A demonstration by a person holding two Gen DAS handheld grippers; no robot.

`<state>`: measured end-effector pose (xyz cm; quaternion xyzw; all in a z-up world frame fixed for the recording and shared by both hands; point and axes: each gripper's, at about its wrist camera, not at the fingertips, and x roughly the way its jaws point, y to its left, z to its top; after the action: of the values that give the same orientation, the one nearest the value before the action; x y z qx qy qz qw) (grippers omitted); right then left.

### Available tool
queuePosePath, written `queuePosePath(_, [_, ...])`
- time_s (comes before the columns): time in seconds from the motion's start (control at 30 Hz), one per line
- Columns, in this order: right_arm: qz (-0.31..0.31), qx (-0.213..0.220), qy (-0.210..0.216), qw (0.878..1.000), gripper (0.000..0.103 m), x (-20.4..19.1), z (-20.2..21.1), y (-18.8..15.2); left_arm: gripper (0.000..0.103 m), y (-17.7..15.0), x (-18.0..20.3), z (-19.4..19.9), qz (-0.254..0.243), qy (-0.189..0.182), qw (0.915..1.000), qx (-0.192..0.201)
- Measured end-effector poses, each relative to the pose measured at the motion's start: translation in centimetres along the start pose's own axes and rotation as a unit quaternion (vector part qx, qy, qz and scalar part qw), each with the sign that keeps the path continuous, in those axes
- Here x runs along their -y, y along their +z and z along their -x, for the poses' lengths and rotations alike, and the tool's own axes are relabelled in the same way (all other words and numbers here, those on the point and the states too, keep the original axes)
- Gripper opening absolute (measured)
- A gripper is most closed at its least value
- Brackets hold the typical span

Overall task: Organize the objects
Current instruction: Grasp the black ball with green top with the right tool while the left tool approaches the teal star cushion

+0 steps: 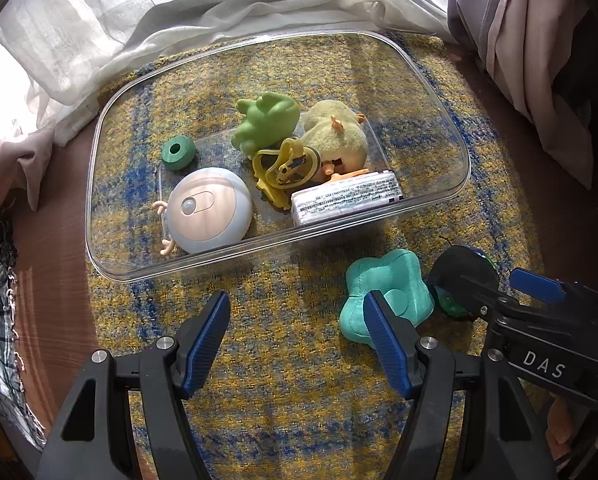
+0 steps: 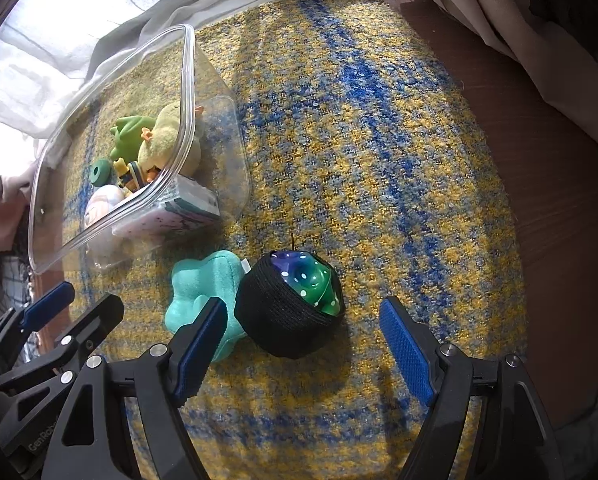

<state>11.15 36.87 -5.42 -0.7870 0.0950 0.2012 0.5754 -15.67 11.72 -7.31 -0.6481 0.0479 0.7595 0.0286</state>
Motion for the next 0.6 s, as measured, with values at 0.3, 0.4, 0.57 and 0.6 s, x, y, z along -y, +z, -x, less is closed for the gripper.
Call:
queuePosePath(0.3, [-0.002,-0.018,-0.003,1.000,0.078,-0.5,-1.1,0.0,0.069,0.1,0.0,-1.1,0.007,0.004,0.9998,-0.016])
queuePosePath(0.4, [-0.002,-0.022,-0.005,1.000,0.078,-0.5,-1.3,0.0,0.069,0.1,0.1,-1.5,0.009,0.003,0.9997,-0.020])
queuePosePath(0.57, [-0.007,-0.030,-0.004,1.000,0.071,-0.5,-1.7,-0.2,0.070,-0.1,0.2,-1.7,0.015,0.000,0.9996,-0.026])
queuePosePath(0.6, [-0.008,-0.030,-0.001,1.000,0.069,-0.5,-1.7,-0.2,0.070,-0.2,0.2,-1.7,0.016,-0.001,0.9995,-0.026])
